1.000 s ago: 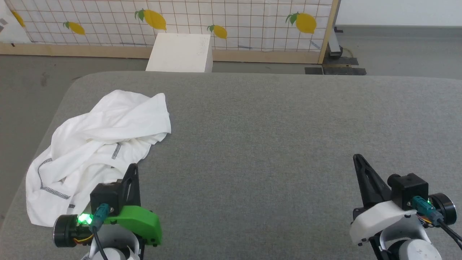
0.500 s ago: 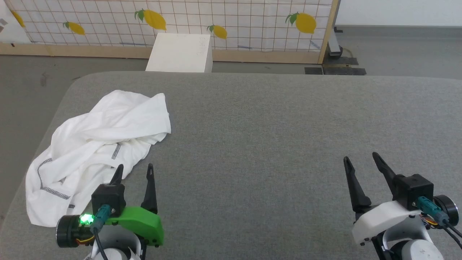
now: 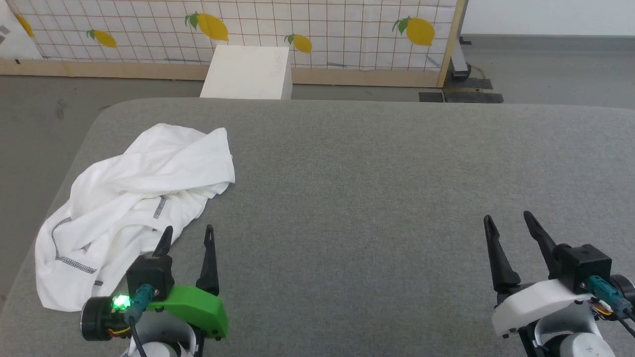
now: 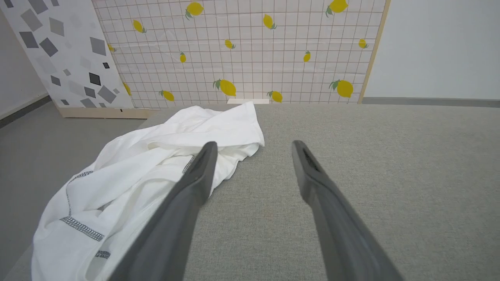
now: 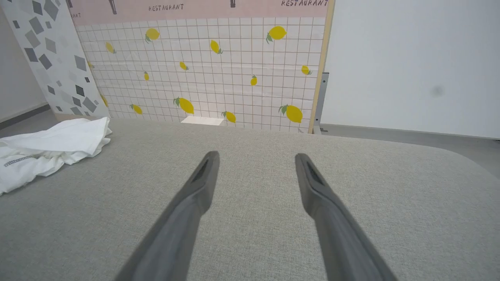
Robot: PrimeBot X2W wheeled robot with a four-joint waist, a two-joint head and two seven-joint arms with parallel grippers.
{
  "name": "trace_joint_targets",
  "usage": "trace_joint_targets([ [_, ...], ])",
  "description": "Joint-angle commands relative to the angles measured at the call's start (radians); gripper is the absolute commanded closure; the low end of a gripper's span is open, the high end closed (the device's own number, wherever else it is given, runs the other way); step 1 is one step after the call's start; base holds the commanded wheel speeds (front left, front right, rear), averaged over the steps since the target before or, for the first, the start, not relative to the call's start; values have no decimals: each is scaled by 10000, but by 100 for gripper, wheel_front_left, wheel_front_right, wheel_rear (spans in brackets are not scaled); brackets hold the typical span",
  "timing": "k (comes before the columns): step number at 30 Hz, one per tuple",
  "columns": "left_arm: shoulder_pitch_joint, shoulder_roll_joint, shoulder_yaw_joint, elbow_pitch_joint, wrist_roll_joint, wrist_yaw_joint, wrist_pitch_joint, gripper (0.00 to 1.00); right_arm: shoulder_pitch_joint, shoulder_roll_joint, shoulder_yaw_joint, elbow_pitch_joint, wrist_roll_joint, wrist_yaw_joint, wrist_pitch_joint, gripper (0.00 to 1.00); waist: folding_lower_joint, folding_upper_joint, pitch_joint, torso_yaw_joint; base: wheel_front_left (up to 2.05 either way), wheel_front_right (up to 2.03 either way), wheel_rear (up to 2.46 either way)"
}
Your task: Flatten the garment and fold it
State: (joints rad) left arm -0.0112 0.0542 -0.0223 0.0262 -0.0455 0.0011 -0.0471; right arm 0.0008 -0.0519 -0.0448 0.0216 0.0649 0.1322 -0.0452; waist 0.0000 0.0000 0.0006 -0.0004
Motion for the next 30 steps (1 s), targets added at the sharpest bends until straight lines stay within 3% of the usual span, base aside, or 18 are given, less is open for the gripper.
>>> trace_joint_targets([
  [1,35,-9,-33,52,-104,34,-127,0,113,4,-69,45,129,-3,-134,0,0,0,3,11,0,0,0],
  [14,42,-13,36,168,-302,85,-391,0,179,5,-154,89,271,-5,-400,0,0,0,41,440,0,0,0],
  [30,126,-18,174,268,-605,129,-723,0,273,8,-22,295,353,-7,-734,0,0,0,123,1814,0,0,0],
])
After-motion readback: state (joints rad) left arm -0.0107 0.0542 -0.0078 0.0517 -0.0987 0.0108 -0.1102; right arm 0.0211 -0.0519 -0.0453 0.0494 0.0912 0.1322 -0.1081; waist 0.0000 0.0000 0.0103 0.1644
